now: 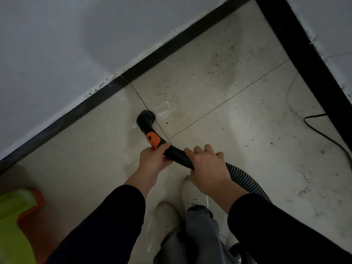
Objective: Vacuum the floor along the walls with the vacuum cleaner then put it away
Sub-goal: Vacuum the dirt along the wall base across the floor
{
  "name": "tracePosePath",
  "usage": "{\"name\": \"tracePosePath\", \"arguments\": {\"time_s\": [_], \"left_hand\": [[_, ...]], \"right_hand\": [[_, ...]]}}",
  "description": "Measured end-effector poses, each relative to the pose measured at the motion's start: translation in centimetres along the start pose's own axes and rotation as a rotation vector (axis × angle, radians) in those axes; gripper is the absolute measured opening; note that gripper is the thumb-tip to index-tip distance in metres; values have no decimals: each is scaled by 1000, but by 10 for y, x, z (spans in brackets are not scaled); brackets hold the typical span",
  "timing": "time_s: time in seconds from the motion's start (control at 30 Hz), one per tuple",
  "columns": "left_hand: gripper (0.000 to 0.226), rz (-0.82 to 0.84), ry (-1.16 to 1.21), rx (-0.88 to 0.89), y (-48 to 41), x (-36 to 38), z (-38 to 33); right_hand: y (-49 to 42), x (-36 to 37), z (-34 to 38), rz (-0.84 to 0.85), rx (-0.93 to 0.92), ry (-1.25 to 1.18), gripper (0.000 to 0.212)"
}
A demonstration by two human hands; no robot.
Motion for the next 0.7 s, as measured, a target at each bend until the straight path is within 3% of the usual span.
{"name": "tracePosePath", "arguments": {"time_s": [0.7], "left_hand": [[35, 20, -76, -31, 39, 24, 65]], "right_hand": [[71, 32, -40, 29, 95, -54, 52]]}}
Point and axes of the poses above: each hand's wrist, its own y-axis away from the middle knuckle, its own x-axis out of the palm, z = x × y, the point moved 5 cm from there along -y, towards the middle knuckle, and after that the axes turned 7 degrees about y, right-handed, at the moved point
